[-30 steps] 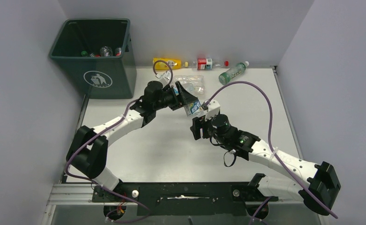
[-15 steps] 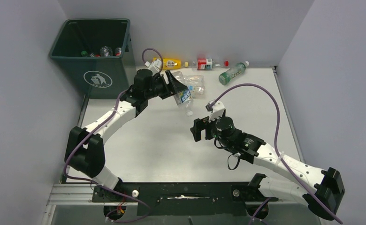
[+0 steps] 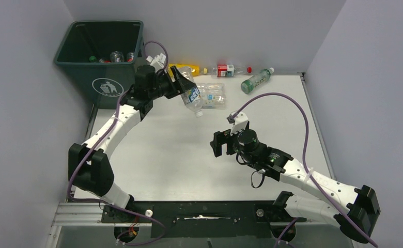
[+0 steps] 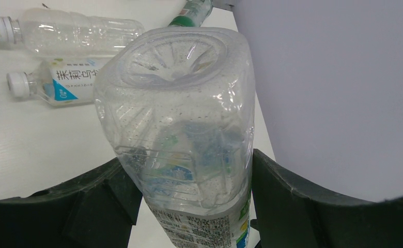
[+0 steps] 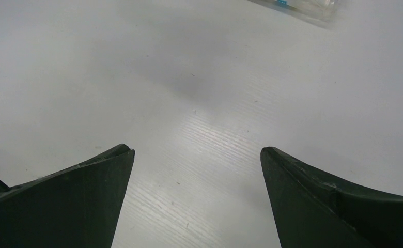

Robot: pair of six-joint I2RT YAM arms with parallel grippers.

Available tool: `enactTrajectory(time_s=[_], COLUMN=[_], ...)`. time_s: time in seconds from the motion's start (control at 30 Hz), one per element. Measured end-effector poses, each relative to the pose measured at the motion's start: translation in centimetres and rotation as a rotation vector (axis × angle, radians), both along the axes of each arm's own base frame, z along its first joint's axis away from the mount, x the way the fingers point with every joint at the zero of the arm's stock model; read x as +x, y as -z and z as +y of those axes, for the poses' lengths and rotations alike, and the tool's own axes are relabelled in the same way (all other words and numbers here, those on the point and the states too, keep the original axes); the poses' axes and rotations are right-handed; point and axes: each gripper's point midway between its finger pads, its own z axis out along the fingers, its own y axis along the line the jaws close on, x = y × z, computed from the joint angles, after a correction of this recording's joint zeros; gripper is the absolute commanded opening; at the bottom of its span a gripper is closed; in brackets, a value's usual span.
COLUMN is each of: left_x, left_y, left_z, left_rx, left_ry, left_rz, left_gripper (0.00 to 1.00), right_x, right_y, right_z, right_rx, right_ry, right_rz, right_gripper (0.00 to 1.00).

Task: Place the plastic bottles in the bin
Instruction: Place the plastic bottle in the trash bin.

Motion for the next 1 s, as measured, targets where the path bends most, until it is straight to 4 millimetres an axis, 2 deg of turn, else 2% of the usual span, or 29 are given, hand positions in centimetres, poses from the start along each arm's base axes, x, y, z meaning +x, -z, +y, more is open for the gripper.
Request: enactTrajectory(time_s=[0.17,0.3,0.37,0.47,0.63,0.77,1.0], left_x=[0.6,1.9,3.0,5.1,7.7,9.3,12.1], left_y=[-1.9,-4.7,-7.1,-11.7,-16.8,-18.1,-17.6], left_z=[1.0,3.6,5.9,10.7,17.7,21.8,27.4], left_rx=[0.010,0.024,0.021,0.019,0.020,0.021,0.026], left_ry=[-0.006,-0.044,-0.082,-0.172,-0.301,-0.370,-0.474], left_rz=[-0.034,-0.081,-0.128,-0.226,-0.341,-0.368,-0.363], left_gripper=[0.44,0.44,0.44,0.45,0.46,0.48,0.50], right_x=[-0.1,-0.1,-0.1,-0.1,-0.3,-0.6,-0.9], right_y=[0.0,0.0,0.0,0.0,0.6,1.3,1.8], right_z=[0.1,0.1,0.1,0.1,0.1,0.2,0.4], right_rx=[0.001,0.000,0.003,0.007,0.002,-0.008,-0.012], right_ry=[-0.002,0.000,0.001,0.004,0.001,-0.004,-0.007], right_rz=[0.000,0.000,0.002,0.005,0.017,0.031,0.047], right_gripper=[0.99,0.99,0.98,0.98,0.98,0.98,0.98])
